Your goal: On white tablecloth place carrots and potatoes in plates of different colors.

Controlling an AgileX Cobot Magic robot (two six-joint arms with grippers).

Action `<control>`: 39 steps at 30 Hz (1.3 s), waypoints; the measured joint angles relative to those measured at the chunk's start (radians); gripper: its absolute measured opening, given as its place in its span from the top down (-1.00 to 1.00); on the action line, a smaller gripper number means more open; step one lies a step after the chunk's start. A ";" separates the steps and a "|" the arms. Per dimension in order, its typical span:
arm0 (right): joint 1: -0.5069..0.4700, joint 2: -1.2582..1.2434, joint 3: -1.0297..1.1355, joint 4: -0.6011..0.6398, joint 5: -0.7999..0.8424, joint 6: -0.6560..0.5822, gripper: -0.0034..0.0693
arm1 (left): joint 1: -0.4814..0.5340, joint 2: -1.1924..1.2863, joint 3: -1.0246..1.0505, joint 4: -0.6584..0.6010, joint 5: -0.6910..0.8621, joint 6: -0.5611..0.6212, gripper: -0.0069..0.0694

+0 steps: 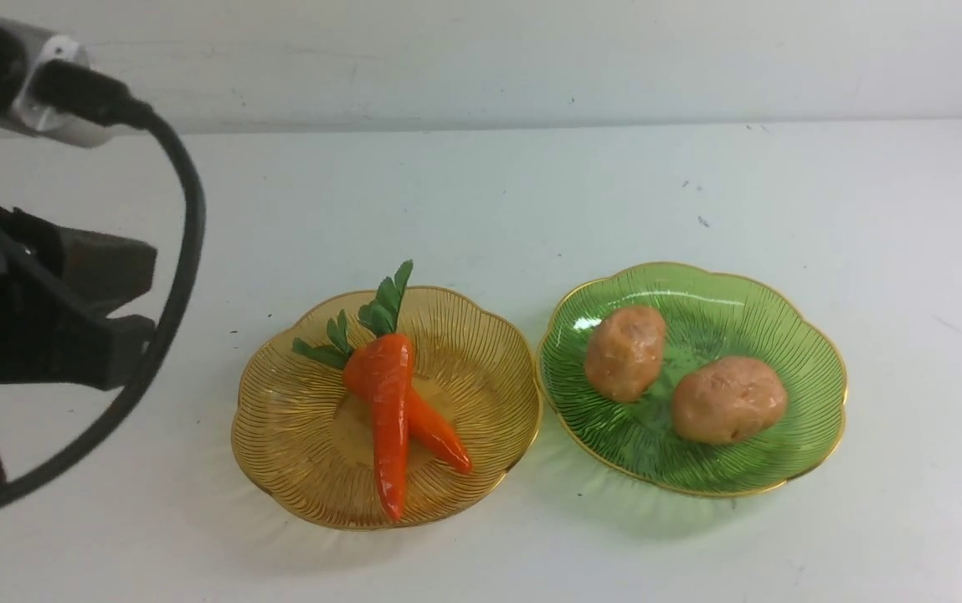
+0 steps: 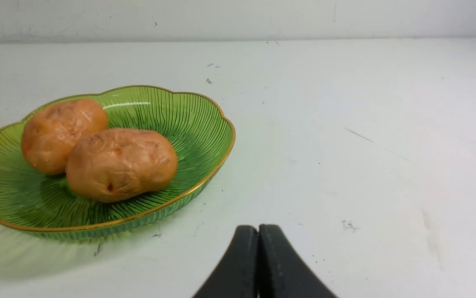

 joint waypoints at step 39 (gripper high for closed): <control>0.000 0.000 0.000 0.000 0.001 0.000 0.95 | 0.348 -0.820 0.908 0.061 -0.350 -0.025 0.83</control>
